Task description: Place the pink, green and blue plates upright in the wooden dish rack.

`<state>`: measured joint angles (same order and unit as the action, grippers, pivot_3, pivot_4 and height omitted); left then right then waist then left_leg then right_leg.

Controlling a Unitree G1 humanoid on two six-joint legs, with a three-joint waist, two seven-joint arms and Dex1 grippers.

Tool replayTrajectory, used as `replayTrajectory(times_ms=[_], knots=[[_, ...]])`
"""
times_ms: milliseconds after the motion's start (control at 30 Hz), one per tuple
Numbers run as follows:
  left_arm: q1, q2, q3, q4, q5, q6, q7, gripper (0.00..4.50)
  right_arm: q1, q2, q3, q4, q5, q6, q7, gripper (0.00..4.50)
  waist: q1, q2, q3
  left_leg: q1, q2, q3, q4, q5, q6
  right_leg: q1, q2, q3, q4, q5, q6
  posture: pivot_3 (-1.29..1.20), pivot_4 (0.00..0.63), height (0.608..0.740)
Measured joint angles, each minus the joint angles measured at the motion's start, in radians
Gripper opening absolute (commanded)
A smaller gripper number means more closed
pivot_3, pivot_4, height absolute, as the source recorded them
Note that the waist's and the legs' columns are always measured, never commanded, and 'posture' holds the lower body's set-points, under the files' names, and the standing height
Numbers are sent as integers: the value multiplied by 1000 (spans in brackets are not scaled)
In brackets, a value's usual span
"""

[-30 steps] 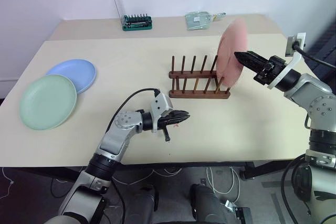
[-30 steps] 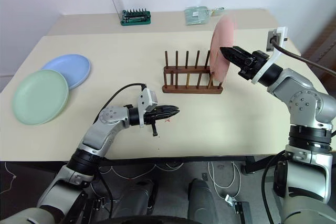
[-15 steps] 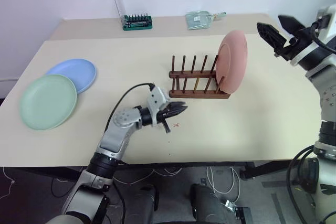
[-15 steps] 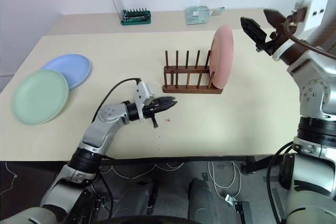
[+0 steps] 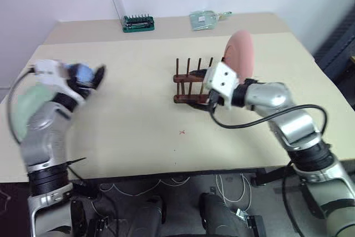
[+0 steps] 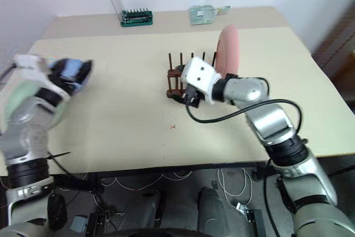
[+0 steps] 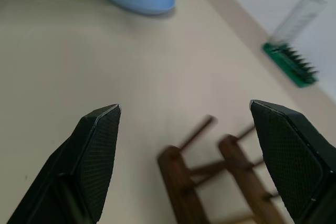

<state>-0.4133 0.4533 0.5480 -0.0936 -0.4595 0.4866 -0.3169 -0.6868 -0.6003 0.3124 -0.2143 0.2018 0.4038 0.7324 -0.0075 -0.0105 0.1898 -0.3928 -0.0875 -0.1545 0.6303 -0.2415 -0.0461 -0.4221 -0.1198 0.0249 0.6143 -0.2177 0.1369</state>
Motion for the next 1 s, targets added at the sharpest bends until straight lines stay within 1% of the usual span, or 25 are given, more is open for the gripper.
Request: replayTrajectory(times_ms=[67, 167, 267, 400, 500, 700, 733, 767, 833, 900, 1000], knots=[[31, 15, 66, 1, 31, 33, 121, 4418, -9, 35, 5, 9, -13, -20, 7, 4021, -1, -2, -1, 0, 0, 0, 0, 0, 0, 0, 0, 0, 0, 0, 0, 0, 150, 740], [78, 13, 186, 12, 57, 95, 296, 4418, -11, 55, 15, 59, -36, -49, 29, 4021, -5, -4, -2, 1, 0, -1, -2, 0, -1, 0, 1, 0, 0, 0, -1, 0, 150, 740], [132, 13, 263, 14, 65, 168, 407, 4418, -11, 68, 19, 111, -59, -69, 51, 4021, -5, -5, -2, 1, 0, -1, -2, 1, -1, -1, 1, 0, 1, 1, -1, 0, 150, 740], [157, -35, 332, 20, 28, 265, 481, 4418, -11, 92, 20, 125, -74, -88, 67, 4021, -4, -5, -2, 1, 0, -1, -1, 1, -2, 0, 1, 0, 1, 1, -1, 0, 150, 740], [163, -67, 348, 24, -20, 324, 500, 4418, -9, 101, 19, 125, -82, -93, 73, 4021, -5, -6, -2, 1, 0, -1, -2, 1, -2, 0, 1, -1, 1, 1, -1, 0, 150, 740], [120, -88, 401, 70, -122, 383, 536, 4418, 21, 104, 18, 125, -99, -98, 74, 4021, -6, -6, -3, 1, 0, -1, -2, 1, -2, -1, 1, -1, 1, 1, -1, 0, 150, 740], [111, -92, 412, 82, -135, 382, 544, 4057, 23, 104, 17, 124, -100, -98, 72, 4021, -6, -6, -3, 1, 0, -1, -2, 1, -2, -1, 1, -1, 1, 1, -1, 0, 150, 740], [104, -92, 418, 86, -143, 382, 549, 3897, 26, 103, 16, 123, -102, -98, 71, 4021, -6, -6, -3, 1, 0, -1, -2, 1, -2, -1, 1, -1, 1, 1, -1, 0, 150, 740], [88, -96, 426, 104, -165, 378, 564, 3110, 42, 103, 8, 120, -105, -98, 66, 4021, -6, -7, -3, 1, 0, -1, -2, 1, -3, -1, 1, -1, 1, 1, -1, 0, 150, 740], [85, -98, 434, 119, -177, 370, 574, 2096, 53, 102, 1, 119, -111, -96, 63, 4021, -6, -6, -3, 1, 0, -1, -2, 1, -3, -1, 1, 0, 1, 1, -1, 0, 150, 740], [86, -105, 442, 138, -192, 350, 580, 463, 59, 101, -8, 116, -119, -92, 60, 4021, -6, -6, -3, 1, 1, -1, -2, 1, -3, -1, 1, -1, 1, 1, -2, 0, 150, 740]])
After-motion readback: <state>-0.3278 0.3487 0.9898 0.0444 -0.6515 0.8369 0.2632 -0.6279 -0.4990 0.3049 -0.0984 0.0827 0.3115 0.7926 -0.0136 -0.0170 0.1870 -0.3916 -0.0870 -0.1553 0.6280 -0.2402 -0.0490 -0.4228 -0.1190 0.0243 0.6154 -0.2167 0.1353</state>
